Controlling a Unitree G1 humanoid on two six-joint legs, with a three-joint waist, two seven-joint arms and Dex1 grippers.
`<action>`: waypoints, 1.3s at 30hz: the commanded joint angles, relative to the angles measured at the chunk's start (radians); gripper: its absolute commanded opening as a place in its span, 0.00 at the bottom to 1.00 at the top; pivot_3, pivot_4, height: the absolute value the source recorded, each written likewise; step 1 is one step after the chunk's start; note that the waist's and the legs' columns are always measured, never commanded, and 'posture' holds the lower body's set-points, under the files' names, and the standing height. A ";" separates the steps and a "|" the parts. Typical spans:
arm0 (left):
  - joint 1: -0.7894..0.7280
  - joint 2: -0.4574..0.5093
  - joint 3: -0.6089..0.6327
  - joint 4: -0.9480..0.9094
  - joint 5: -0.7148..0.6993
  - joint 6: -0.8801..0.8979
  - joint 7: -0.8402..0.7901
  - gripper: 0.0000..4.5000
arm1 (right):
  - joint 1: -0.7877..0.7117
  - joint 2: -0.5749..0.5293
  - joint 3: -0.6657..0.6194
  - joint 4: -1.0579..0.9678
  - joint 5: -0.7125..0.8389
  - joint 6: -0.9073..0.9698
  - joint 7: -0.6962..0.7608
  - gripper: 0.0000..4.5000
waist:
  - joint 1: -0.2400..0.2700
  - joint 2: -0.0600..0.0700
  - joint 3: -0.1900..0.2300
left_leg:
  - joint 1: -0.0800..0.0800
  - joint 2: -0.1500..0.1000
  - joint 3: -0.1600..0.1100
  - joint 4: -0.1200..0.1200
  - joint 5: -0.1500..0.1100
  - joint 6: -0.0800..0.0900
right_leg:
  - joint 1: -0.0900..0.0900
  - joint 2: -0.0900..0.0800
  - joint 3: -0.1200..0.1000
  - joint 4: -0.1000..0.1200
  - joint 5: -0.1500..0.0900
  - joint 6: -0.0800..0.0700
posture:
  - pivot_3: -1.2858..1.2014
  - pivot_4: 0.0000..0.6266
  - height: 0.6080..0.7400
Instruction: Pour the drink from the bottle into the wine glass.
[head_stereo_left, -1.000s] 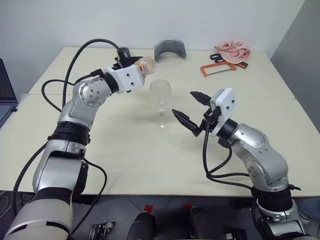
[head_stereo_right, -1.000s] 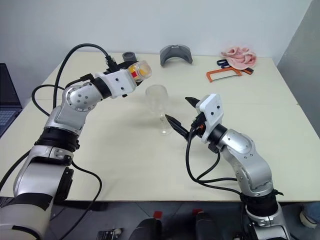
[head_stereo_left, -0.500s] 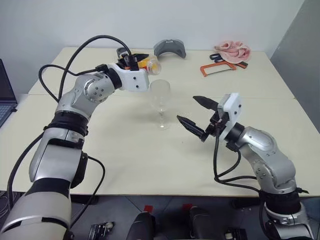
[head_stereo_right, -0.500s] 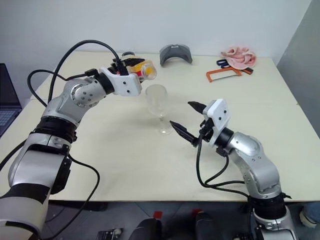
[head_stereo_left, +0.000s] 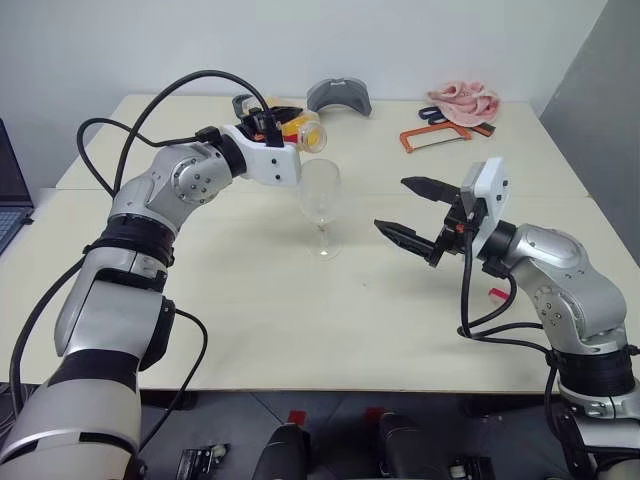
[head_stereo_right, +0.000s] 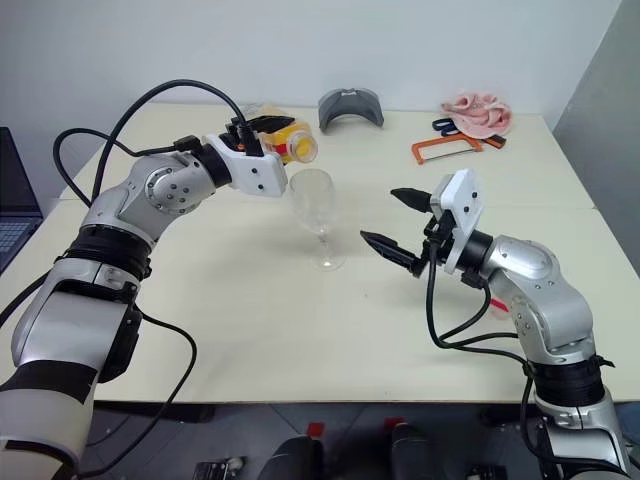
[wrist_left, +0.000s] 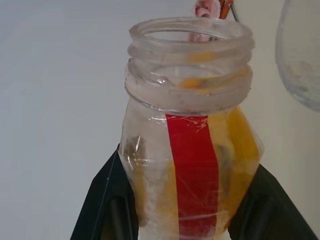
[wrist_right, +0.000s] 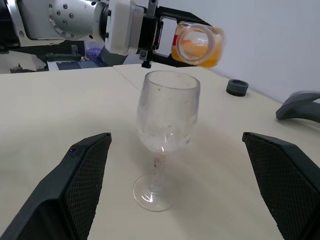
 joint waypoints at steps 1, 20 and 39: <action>-0.055 0.029 0.004 -0.016 0.016 -0.014 0.050 0.38 | -0.013 0.007 -0.023 -0.023 0.027 0.012 -0.008 1.00 | 0.000 0.000 0.000 | 0.000 0.000 0.001 0.000 0.000 0.000 | 0.000 0.000 0.000 0.000 0.000 0.000 | 0.52 0.24 1.00; -0.116 0.042 -0.048 0.026 0.104 -0.039 0.151 0.38 | 0.013 0.033 -0.010 -0.050 0.014 0.028 -0.034 1.00 | 0.001 0.000 0.000 | 0.000 0.000 0.002 0.000 0.000 0.000 | 0.000 0.000 0.000 0.000 0.000 0.000 | 0.52 0.24 1.00; -0.158 0.057 -0.085 0.076 0.160 -0.053 0.224 0.38 | 0.029 0.045 -0.003 -0.066 0.012 0.029 -0.052 1.00 | 0.000 0.000 0.000 | 0.000 0.000 0.003 0.000 0.000 0.000 | -0.001 0.000 0.001 0.002 0.000 0.000 | 0.52 0.24 1.00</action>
